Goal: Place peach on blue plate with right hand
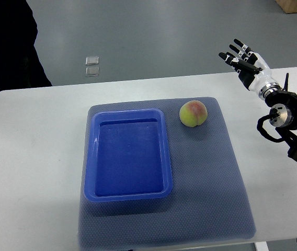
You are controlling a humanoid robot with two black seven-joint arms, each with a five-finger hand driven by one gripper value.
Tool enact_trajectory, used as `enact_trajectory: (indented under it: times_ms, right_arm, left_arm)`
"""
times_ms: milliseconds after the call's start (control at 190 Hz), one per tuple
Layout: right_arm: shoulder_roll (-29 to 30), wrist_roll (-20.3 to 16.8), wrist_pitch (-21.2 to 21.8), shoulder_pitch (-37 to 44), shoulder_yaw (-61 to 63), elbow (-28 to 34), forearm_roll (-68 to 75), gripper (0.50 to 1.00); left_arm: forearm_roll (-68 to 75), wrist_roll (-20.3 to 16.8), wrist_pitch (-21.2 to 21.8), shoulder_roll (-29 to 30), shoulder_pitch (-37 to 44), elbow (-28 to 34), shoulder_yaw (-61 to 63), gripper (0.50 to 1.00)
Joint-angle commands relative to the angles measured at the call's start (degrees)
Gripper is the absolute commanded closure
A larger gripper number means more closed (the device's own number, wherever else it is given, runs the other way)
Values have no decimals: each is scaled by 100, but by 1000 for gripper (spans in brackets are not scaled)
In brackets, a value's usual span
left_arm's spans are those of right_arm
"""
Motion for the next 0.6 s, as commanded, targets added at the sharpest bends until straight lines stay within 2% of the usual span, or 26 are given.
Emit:
enact_trajectory:
  times_ms: [0, 593]
  right_arm:
    - [-9, 0, -5, 1, -9, 4, 0, 564]
    - [-17, 0, 22, 9, -61, 4, -26, 564]
  left_arm:
    - [-2, 0, 0, 0, 0, -1, -14, 500]
    - [-11, 0, 0, 0, 0, -1, -32, 500]
